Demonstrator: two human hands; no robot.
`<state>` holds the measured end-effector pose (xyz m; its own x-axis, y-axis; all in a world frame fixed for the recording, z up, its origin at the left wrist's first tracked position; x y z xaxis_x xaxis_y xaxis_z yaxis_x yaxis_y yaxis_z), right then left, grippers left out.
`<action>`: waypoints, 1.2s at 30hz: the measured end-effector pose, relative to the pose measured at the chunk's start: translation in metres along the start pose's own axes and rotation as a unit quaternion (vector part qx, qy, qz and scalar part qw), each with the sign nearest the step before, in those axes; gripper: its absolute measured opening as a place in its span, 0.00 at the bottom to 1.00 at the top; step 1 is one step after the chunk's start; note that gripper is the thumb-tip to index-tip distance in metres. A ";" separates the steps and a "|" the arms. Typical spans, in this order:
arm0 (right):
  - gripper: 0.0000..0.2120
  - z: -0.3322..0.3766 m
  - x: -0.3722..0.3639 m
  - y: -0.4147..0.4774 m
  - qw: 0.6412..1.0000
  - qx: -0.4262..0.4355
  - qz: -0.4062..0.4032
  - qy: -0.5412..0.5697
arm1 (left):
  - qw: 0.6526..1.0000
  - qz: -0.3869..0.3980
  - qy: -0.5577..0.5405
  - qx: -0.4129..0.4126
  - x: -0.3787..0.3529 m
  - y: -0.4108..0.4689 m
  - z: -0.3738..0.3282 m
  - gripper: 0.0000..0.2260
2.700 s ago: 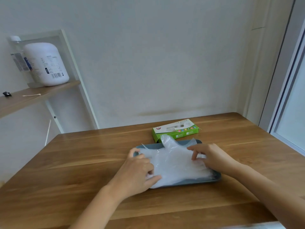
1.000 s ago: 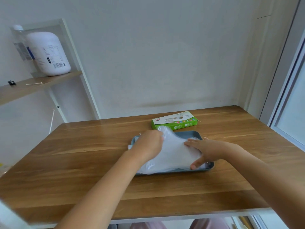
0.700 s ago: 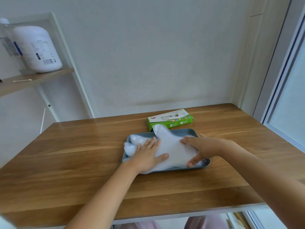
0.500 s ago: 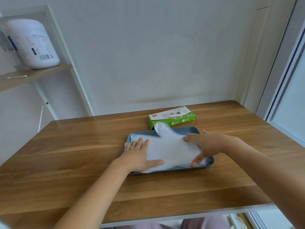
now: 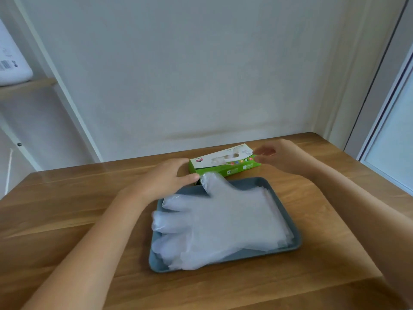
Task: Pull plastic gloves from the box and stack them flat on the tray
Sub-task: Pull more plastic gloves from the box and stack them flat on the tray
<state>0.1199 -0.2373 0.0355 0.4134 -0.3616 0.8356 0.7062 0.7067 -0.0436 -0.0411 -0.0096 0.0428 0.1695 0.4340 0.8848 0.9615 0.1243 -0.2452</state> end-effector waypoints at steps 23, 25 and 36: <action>0.06 0.009 -0.060 0.104 0.994 0.055 0.060 -0.068 | 0.991 0.067 -0.114 -0.034 -0.033 0.119 0.043 0.34; 0.06 0.007 -0.060 0.103 0.995 0.061 0.050 -0.059 | 0.991 0.064 -0.115 -0.035 -0.033 0.119 0.044 0.34; 0.06 -0.001 -0.028 0.094 0.982 0.023 -0.162 0.093 | 0.990 0.068 -0.121 -0.028 -0.037 0.123 0.049 0.36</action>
<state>0.1751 -0.1617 0.0069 0.2727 -0.6733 0.6872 0.7929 0.5618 0.2359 0.0606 0.0333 -0.0393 0.2479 0.6453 0.7226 0.9449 0.0037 -0.3274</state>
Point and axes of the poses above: each hand's wrist, its own y-axis towards the middle knuckle, its own x-axis out of the back of the hand, z = x × y, the point moved 4 cm from there along y, towards the middle knuckle, and after that the axes turned 14 degrees about z, right-handed, at the moved point
